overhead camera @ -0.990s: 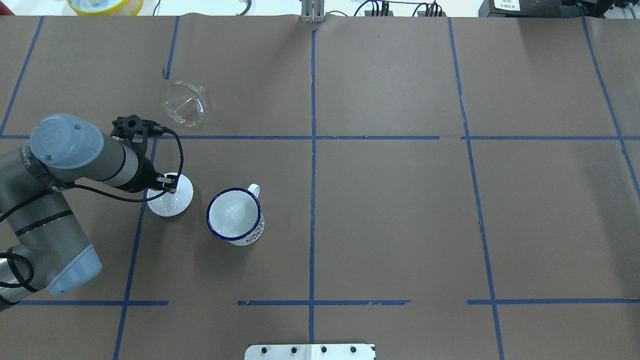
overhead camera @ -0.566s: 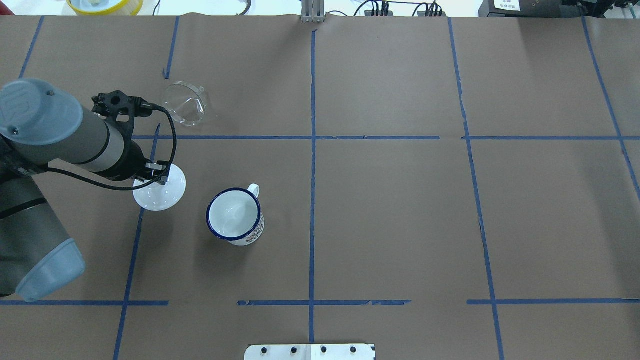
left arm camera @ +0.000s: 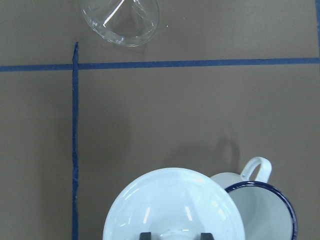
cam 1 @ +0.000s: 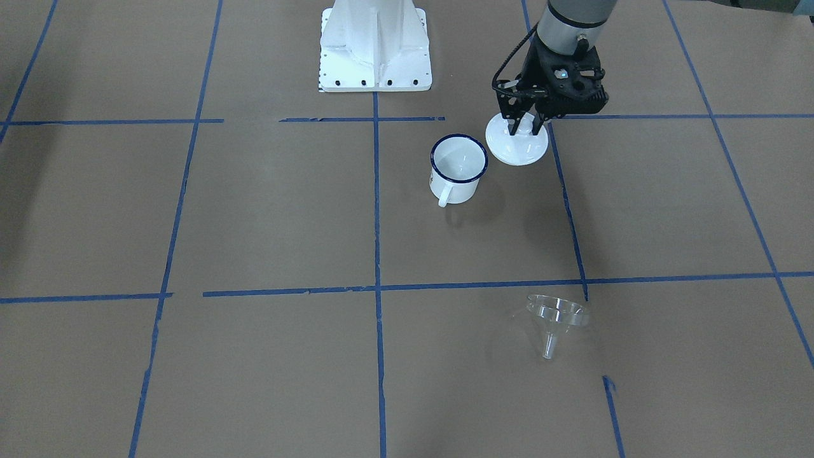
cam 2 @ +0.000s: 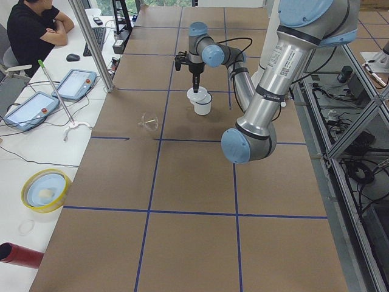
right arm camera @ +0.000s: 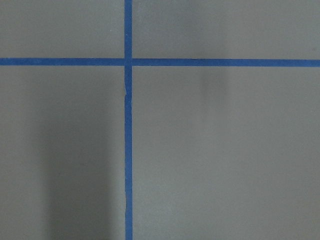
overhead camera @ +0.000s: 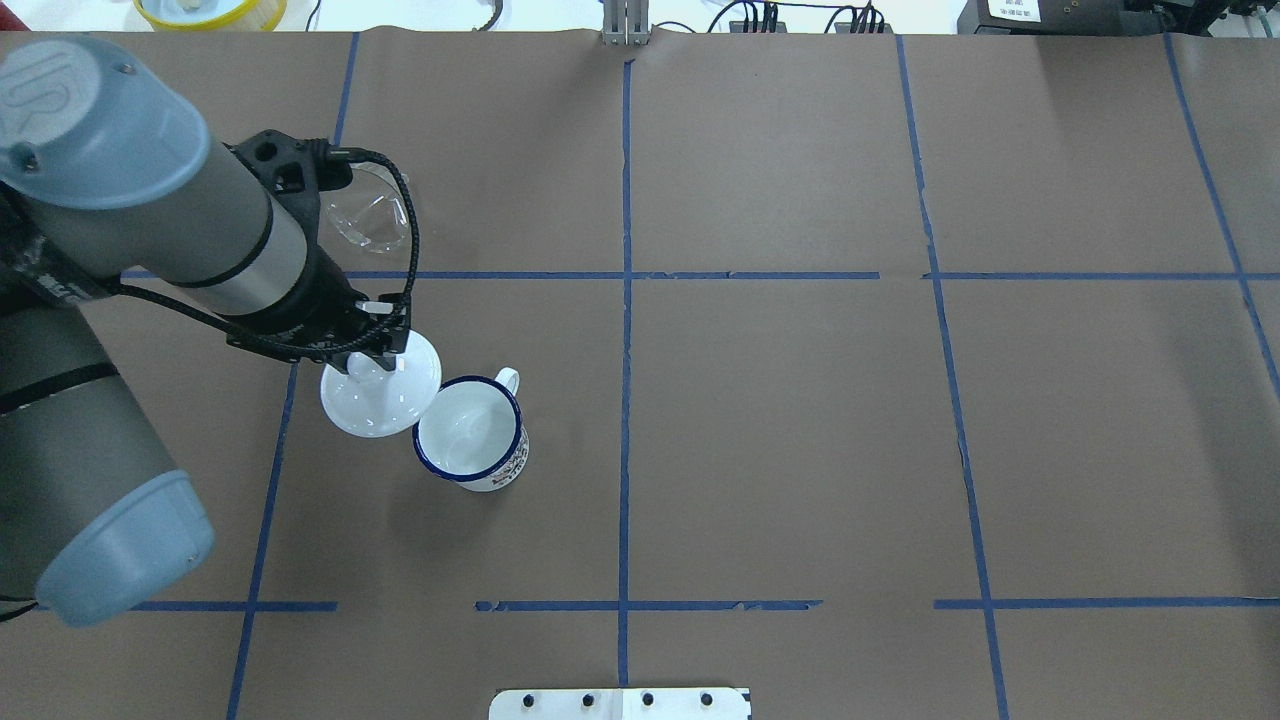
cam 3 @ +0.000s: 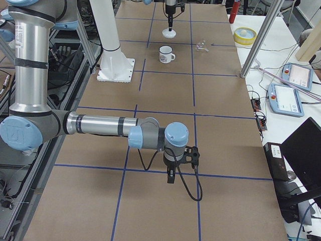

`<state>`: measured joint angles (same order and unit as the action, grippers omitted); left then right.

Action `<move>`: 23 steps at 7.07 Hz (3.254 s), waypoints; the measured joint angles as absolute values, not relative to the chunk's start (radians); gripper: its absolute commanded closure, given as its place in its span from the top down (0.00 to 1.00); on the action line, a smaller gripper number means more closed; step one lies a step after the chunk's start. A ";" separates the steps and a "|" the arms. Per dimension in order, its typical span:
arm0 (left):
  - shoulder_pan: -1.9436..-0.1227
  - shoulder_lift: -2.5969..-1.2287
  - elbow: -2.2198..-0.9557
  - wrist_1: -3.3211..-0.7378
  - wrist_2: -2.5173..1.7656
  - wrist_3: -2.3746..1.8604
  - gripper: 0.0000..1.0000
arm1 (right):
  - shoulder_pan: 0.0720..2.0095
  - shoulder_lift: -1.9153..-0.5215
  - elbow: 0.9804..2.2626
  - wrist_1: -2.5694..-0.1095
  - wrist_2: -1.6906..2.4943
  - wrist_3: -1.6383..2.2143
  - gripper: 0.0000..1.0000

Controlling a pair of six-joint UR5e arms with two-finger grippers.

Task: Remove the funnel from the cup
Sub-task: 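Lift the white lid and carry it over the mug, then lower the white lid onto the mug opening and adjust its seating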

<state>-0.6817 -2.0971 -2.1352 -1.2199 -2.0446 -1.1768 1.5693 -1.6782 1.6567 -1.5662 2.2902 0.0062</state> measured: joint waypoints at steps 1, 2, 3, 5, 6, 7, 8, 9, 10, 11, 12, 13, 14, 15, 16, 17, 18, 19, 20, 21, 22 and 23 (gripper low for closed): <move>-0.649 -2.127 -2.099 -1.241 -2.044 -1.239 0.00 | 1.569 -1.678 1.657 -1.566 2.290 0.006 1.00; -0.633 -2.143 -2.057 -1.281 -2.031 -1.278 0.00 | 1.569 -1.678 1.657 -1.566 2.290 0.006 1.00; -0.623 -2.149 -2.023 -1.322 -2.007 -1.298 0.00 | 1.569 -1.678 1.657 -1.566 2.290 0.006 1.00; -0.609 -2.148 -1.984 -1.374 -1.964 -1.313 0.00 | 1.569 -1.678 1.657 -1.566 2.290 0.006 1.00; -0.599 -2.143 -1.980 -1.384 -1.943 -1.321 0.00 | 1.569 -1.678 1.657 -1.566 2.290 0.006 1.00; -0.595 -2.138 -1.981 -1.388 -1.933 -1.325 0.00 | 1.569 -1.678 1.657 -1.566 2.290 0.006 1.00; -0.589 -2.134 -1.981 -1.390 -1.928 -1.327 0.00 | 1.569 -1.678 1.657 -1.566 2.290 0.006 1.00; -0.580 -2.129 -1.981 -1.391 -1.926 -1.328 0.00 | 1.569 -1.678 1.657 -1.566 2.290 0.006 1.00; -0.572 -2.123 -1.981 -1.391 -1.926 -1.327 0.00 | 1.569 -1.678 1.657 -1.566 2.290 0.006 1.00; -0.567 -2.119 -1.982 -1.391 -1.926 -1.324 0.00 | 1.569 -1.678 1.657 -1.566 2.290 0.006 1.00; -0.565 -2.118 -1.983 -1.391 -1.927 -1.322 0.00 | 1.569 -1.678 1.657 -1.566 2.290 0.006 1.00; -0.565 -2.117 -1.983 -1.391 -1.927 -1.320 0.00 | 1.569 -1.678 1.657 -1.566 2.290 0.006 1.00; -0.565 -2.117 -1.983 -1.391 -1.927 -1.320 0.00 | 1.569 -1.678 1.657 -1.566 2.290 0.006 1.00; -0.564 -2.117 -1.982 -1.391 -1.927 -1.319 0.00 | 1.569 -1.678 1.657 -1.566 2.290 0.006 1.00; -0.564 -2.117 -1.981 -1.391 -1.928 -1.319 0.00 | 1.569 -1.678 1.657 -1.566 2.290 0.006 1.00; -0.564 -2.117 -1.981 -1.391 -1.930 -1.319 0.00 | 1.569 -1.678 1.657 -1.566 2.290 0.006 1.00; -0.562 -2.117 -1.981 -1.391 -1.931 -1.319 0.00 | 1.569 -1.678 1.657 -1.566 2.290 0.006 1.00; -0.559 -2.117 -1.981 -1.391 -1.931 -1.320 0.00 | 1.569 -1.678 1.657 -1.566 2.290 0.006 1.00; -0.555 -2.117 -1.981 -1.391 -1.931 -1.320 0.00 | 1.569 -1.678 1.657 -1.566 2.290 0.006 1.00; -0.552 -2.117 -1.980 -1.391 -1.931 -1.321 0.00 | 1.569 -1.678 1.657 -1.566 2.290 0.006 1.00; -0.550 -2.116 -1.978 -1.391 -1.931 -1.320 0.00 | 1.569 -1.678 1.657 -1.566 2.290 0.006 1.00; -0.550 -2.116 -1.976 -1.391 -1.931 -1.320 0.00 | 1.569 -1.678 1.657 -1.566 2.290 0.006 1.00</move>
